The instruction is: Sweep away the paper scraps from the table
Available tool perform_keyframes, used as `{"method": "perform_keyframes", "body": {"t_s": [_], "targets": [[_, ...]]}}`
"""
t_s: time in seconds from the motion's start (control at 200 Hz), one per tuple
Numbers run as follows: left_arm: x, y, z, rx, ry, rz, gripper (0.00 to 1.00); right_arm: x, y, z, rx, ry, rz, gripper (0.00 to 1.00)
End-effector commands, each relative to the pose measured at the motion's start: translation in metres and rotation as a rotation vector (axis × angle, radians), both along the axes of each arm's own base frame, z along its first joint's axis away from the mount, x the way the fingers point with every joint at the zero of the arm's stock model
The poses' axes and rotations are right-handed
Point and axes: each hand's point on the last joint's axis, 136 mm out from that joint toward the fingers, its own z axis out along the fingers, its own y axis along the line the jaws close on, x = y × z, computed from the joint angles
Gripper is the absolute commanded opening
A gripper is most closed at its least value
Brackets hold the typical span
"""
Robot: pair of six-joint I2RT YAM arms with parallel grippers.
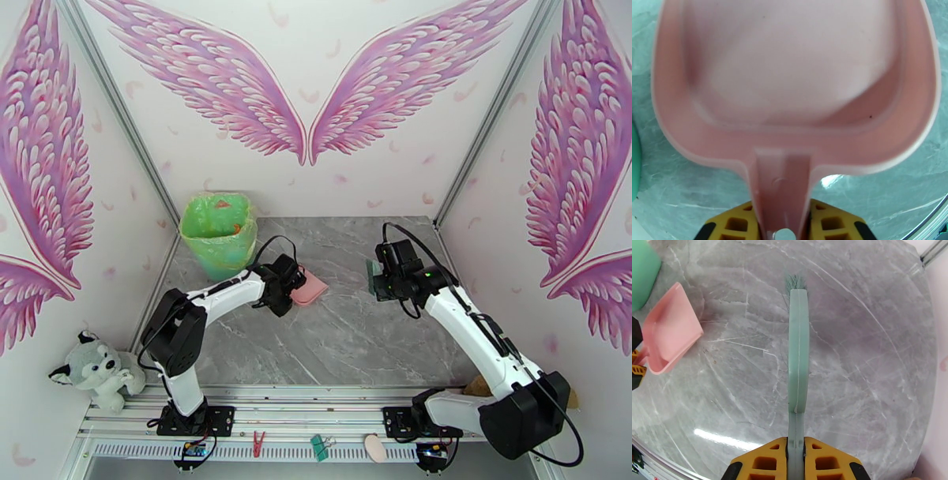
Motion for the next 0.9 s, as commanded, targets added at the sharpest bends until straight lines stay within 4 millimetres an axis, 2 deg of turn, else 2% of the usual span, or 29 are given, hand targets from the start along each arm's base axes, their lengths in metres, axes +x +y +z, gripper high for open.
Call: {"method": "perform_keyframes", "body": {"t_s": [0.0, 0.115, 0.225, 0.435, 0.7, 0.86, 0.895], "targets": [[0.009, -0.014, 0.001, -0.039, 0.005, -0.031, 0.0, 0.013, 0.009, 0.006, 0.168, -0.053, -0.048, 0.0], [0.008, -0.012, -0.009, -0.029, 0.028, -0.037, 0.0, 0.022, 0.009, 0.008, 0.31, -0.078, -0.105, 0.0], [0.008, -0.012, -0.012, -0.039, 0.032, -0.042, 0.0, 0.032, -0.002, 0.006, 0.371, -0.097, -0.172, 0.0], [0.011, -0.01, -0.021, -0.049, 0.068, -0.046, 0.07, 0.05, -0.011, -0.015, 0.506, -0.074, -0.252, 0.0], [0.014, -0.016, -0.043, -0.064, 0.147, -0.058, 0.13, 0.061, -0.022, -0.041, 0.536, -0.063, -0.322, 0.0], [0.017, -0.02, -0.045, -0.072, 0.154, -0.058, 0.18, 0.062, -0.029, -0.049, 0.533, -0.056, -0.34, 0.0], [0.017, -0.021, -0.044, -0.076, 0.151, -0.059, 0.23, 0.062, -0.029, -0.05, 0.531, -0.054, -0.341, 0.0]]}}
